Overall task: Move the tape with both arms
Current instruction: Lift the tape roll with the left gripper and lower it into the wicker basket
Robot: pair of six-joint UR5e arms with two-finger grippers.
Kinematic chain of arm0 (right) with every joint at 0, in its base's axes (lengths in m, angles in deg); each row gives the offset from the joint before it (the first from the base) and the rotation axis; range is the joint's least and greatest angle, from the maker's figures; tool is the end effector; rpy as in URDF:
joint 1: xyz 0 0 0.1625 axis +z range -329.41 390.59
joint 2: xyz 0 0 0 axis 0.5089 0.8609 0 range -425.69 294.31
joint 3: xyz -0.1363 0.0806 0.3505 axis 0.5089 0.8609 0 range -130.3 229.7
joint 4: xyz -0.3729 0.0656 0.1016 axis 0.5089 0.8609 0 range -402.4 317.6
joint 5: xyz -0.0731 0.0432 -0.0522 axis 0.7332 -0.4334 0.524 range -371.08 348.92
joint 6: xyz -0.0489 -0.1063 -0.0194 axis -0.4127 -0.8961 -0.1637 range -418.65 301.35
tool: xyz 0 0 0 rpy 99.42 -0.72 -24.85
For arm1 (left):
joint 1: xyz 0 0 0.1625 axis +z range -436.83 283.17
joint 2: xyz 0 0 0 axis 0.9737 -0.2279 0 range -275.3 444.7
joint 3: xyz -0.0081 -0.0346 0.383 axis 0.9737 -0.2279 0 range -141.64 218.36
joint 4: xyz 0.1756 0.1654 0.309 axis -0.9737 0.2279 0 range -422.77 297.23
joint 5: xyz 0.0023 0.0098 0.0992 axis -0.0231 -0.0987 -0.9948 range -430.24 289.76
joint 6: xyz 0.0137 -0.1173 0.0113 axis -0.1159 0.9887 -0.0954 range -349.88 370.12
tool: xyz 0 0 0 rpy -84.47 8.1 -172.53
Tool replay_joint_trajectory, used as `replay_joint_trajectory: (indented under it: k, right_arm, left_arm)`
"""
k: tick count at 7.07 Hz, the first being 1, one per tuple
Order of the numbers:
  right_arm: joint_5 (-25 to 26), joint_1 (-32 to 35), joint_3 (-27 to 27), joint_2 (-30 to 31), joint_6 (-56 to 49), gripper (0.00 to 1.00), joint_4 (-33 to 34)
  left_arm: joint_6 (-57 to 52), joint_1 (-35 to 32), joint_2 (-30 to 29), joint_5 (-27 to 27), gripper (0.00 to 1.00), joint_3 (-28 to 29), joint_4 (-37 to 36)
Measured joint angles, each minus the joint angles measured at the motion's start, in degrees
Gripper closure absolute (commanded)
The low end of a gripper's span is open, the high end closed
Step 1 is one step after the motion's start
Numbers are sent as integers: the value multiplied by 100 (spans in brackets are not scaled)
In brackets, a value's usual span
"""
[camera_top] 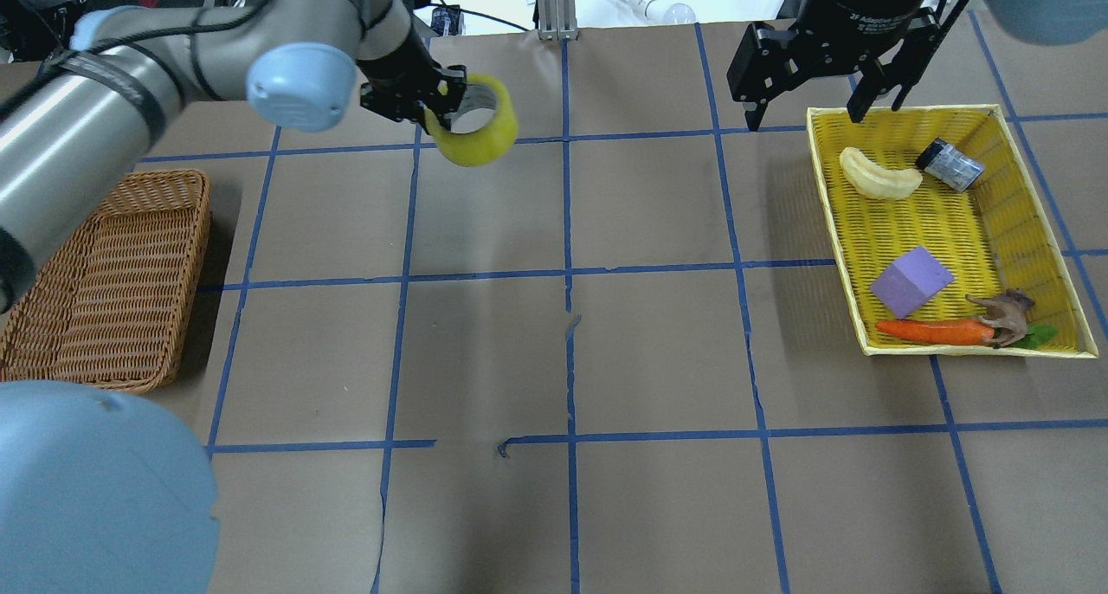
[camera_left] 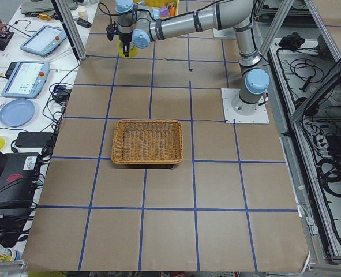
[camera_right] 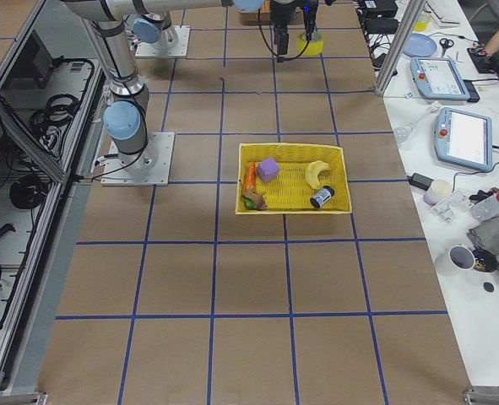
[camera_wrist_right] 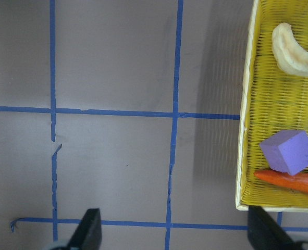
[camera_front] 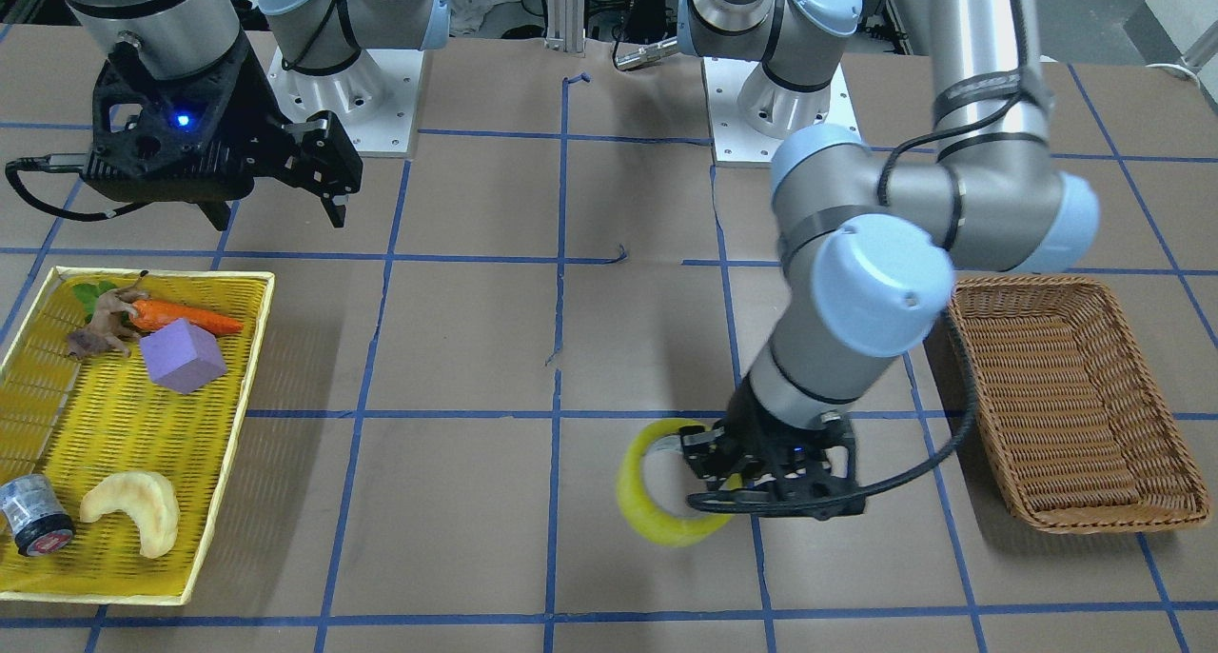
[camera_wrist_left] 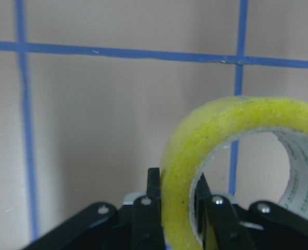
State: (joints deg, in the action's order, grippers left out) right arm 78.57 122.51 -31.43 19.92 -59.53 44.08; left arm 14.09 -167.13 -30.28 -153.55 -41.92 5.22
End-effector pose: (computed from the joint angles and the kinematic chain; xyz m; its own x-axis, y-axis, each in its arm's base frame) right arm 0.1506 -0.4938 0.4580 -0.9988 -0.0491 -0.0059 -0.0490 0.9987 -0.0170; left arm -0.1505 -0.6302 0.3090 -0.9911 -0.0500 0.1235 -0.0637 0.9920 -0.1094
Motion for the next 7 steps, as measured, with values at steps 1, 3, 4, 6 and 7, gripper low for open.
replay_joint_trajectory:
  k: [1, 3, 4, 6, 7]
  right_arm:
    - [0, 3, 0, 0, 0, 0, 0]
    - [0, 9, 0, 0, 2, 0, 0]
    - [0, 9, 0, 0, 5, 0, 0]
    - [0, 10, 0, -1, 5, 0, 0]
    - [0, 10, 0, -1, 7, 0, 0]
  left_arm:
    - [-732, 575, 251, -100, 100, 10, 504]
    - [-2360, 1755, 618, -781, 100, -59, 1225]
    - [-3061, 2360, 682, -926, 100, -171, 1352]
    - [-4091, 3301, 546, -993, 100, -545, 817]
    - [-4378, 3565, 408, -925, 100, -799, 468]
